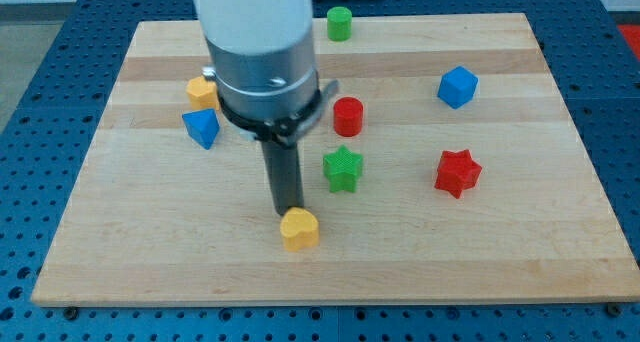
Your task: Slide the green star to the top center
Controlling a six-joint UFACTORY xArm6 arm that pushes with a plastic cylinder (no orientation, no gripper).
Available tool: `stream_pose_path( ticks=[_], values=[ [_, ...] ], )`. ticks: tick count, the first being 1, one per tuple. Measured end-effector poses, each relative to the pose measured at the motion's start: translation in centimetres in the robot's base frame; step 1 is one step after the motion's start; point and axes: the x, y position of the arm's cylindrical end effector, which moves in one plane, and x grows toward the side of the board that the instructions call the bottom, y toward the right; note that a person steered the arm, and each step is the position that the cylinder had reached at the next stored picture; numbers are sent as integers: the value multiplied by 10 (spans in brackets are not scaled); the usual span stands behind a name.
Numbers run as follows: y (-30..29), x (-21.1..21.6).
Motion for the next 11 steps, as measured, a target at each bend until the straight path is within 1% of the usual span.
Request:
stream_pose_path(
  ticks=[1, 2, 3, 5, 6, 7, 8, 9, 10, 11],
  values=[
    [40, 15],
    [82, 20],
    [83, -1],
    [21, -40],
    [-1, -63],
    [-12, -64],
    [4, -23],
    [69, -28],
    [73, -42],
    [20, -61]
  ],
)
